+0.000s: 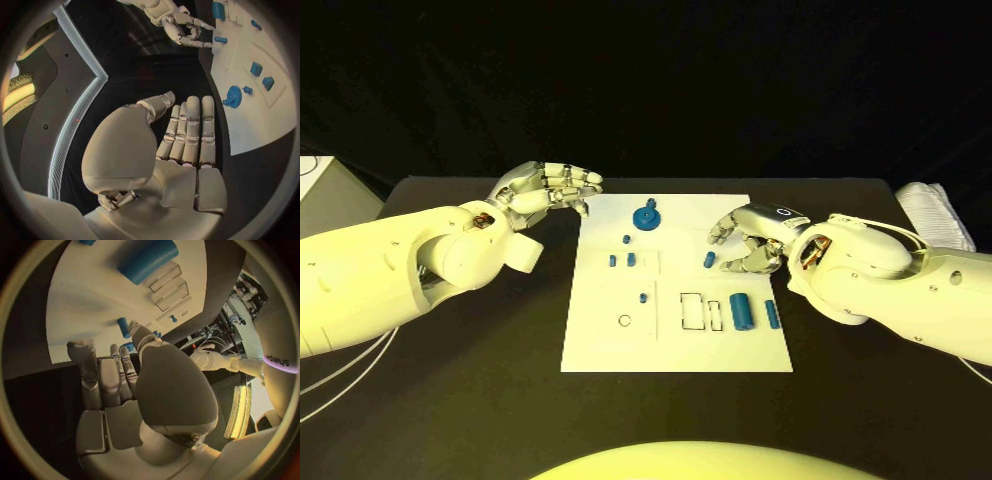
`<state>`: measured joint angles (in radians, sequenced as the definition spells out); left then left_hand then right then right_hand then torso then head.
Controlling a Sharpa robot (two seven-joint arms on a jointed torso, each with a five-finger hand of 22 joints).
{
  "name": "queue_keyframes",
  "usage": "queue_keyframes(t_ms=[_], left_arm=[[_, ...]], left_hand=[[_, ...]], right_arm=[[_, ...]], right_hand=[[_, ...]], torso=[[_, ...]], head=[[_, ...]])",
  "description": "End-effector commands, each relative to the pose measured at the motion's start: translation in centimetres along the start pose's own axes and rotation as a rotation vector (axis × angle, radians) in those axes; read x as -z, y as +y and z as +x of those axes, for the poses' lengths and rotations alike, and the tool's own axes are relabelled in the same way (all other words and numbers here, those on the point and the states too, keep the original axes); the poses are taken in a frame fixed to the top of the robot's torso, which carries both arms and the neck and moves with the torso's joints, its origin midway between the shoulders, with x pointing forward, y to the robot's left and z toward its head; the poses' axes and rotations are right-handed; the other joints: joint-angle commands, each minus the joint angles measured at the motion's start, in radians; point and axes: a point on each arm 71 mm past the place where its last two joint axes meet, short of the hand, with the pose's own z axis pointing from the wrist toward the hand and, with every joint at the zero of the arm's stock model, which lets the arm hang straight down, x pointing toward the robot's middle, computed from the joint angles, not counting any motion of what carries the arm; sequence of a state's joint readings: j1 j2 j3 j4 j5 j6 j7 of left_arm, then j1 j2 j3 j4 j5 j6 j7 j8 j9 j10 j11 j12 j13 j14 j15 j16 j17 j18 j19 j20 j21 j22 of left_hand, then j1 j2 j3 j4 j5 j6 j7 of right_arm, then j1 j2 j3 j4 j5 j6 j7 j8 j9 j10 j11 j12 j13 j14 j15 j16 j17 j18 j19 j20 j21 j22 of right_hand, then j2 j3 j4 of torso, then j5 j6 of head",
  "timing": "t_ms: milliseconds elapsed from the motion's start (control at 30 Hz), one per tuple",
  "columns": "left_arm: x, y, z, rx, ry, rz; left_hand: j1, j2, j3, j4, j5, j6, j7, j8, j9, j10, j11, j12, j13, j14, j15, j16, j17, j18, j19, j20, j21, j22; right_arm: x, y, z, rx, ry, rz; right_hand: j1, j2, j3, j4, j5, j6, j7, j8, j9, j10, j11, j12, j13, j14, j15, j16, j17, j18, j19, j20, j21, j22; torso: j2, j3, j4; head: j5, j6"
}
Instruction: Assemble the parts on the task board
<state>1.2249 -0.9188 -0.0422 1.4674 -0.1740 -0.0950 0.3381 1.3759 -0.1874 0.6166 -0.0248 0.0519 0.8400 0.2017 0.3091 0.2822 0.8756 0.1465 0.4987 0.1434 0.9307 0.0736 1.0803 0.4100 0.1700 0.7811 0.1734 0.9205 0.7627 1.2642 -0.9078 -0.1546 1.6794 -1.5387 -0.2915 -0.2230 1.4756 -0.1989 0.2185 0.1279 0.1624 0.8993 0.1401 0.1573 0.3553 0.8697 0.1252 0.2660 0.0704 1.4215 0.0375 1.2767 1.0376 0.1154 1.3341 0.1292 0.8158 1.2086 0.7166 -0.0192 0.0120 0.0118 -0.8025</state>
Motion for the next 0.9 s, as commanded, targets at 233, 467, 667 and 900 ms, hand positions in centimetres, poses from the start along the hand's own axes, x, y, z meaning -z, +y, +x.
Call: queue_keyframes(t_ms=[233, 467, 667, 900], left_arm=[[0.0, -0.1, 0.2, 0.009, 0.011, 0.010], [0.0, -0.1, 0.1, 0.009, 0.010, 0.007], [0.0, -0.1, 0.1, 0.008, 0.009, 0.003], [0.0, 0.0, 0.1, 0.008, 0.009, -0.004]], left_hand=[[-0.006, 0.006, -0.007, 0.000, 0.000, -0.006, -0.001, -0.003, 0.001, -0.007, -0.002, 0.003, -0.002, -0.008, 0.001, -0.005, -0.001, 0.013, 0.005, 0.000, -0.007, -0.002], [-0.006, 0.006, -0.007, 0.000, 0.000, -0.006, -0.001, -0.003, 0.001, -0.007, -0.002, 0.003, -0.002, -0.008, 0.001, -0.005, -0.001, 0.013, 0.005, 0.000, -0.007, -0.002], [-0.006, 0.008, -0.008, 0.000, 0.000, -0.006, -0.001, -0.003, 0.001, -0.007, -0.002, 0.004, -0.002, -0.009, 0.002, -0.005, -0.001, 0.013, 0.006, 0.000, -0.009, -0.003], [-0.007, 0.009, -0.008, 0.001, 0.000, -0.006, -0.001, -0.003, 0.001, -0.007, -0.002, 0.004, -0.002, -0.009, 0.002, -0.006, -0.001, 0.013, 0.006, 0.000, -0.009, -0.003]], right_arm=[[-1.0, 0.7, 0.5, 0.063, 0.013, -0.012], [-1.5, 0.8, 0.9, 0.063, 0.008, -0.007], [-1.6, 0.8, 1.1, 0.094, 0.003, -0.008], [-1.7, 1.1, 1.2, 0.127, -0.008, -0.023]], right_hand=[[0.031, 0.014, 0.033, 0.033, -0.009, 0.031, 0.004, -0.008, -0.005, 0.048, -0.019, 0.051, 0.001, 0.029, -0.017, 0.036, 0.042, 0.003, 0.045, -0.013, 0.079, 0.039], [0.027, 0.004, 0.126, 0.061, -0.028, 0.080, 0.011, -0.002, -0.008, 0.112, -0.029, 0.058, -0.006, 0.052, -0.027, 0.057, 0.070, -0.007, 0.073, -0.026, 0.135, 0.069], [0.017, -0.015, 0.236, 0.070, -0.052, 0.123, 0.003, 0.005, -0.006, 0.178, -0.038, 0.035, -0.007, 0.061, -0.034, 0.068, 0.086, -0.014, 0.087, -0.034, 0.173, 0.093], [0.004, -0.035, 0.285, 0.059, -0.065, 0.133, 0.004, 0.007, -0.003, 0.187, -0.038, 0.009, -0.007, 0.059, -0.034, 0.063, 0.076, -0.013, 0.084, -0.036, 0.164, 0.093]], torso=[[0.000, -0.0014, 0.0017], [0.001, 0.0005, 0.0012], [0.000, 0.0001, -0.0002], [0.000, 0.0012, -0.0005]], head=[[-0.002, -0.001], [0.001, -0.003], [0.001, -0.006], [-0.001, -0.005]])
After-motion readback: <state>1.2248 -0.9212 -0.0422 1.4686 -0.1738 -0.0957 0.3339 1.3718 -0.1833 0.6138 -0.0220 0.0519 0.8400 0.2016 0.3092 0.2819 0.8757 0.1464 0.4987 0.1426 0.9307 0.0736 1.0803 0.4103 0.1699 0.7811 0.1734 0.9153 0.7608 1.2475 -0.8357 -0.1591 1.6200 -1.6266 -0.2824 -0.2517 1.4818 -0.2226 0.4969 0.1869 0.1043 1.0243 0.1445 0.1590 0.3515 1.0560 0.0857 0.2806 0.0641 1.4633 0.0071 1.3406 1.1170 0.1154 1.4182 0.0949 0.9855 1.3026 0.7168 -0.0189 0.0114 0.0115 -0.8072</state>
